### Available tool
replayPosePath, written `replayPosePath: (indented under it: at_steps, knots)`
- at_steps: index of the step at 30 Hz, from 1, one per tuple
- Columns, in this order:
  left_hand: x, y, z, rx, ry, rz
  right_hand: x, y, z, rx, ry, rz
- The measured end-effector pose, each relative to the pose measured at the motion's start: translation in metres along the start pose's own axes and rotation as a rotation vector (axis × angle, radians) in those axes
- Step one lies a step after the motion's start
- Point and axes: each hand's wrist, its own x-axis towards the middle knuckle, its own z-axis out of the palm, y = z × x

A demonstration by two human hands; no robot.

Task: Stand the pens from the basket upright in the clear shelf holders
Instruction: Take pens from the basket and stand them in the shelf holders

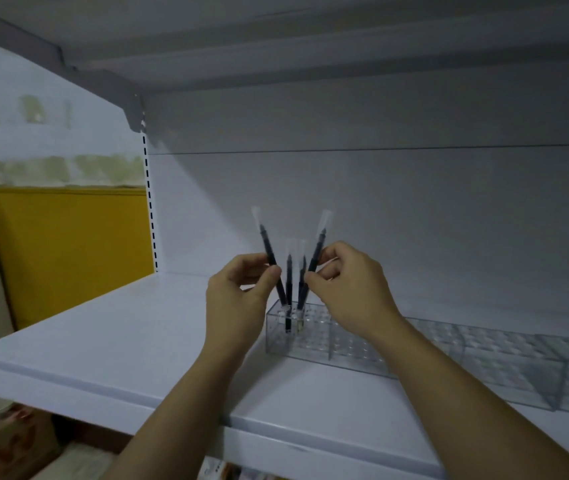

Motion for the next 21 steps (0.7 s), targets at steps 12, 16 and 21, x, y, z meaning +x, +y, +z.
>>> replayPosePath:
  at_steps: [12,16,21]
  knots:
    - [-0.006,-0.009,0.002,0.249,-0.156,-0.028,0.003,-0.009,0.000,-0.221,-0.273,-0.014]
    - [-0.006,-0.011,0.001,0.280,-0.147,-0.014,0.004,-0.006,-0.001,-0.224,-0.326,-0.014]
    - [-0.007,-0.014,0.002,0.317,-0.129,0.011,0.001,0.003,0.001,-0.203,-0.292,0.007]
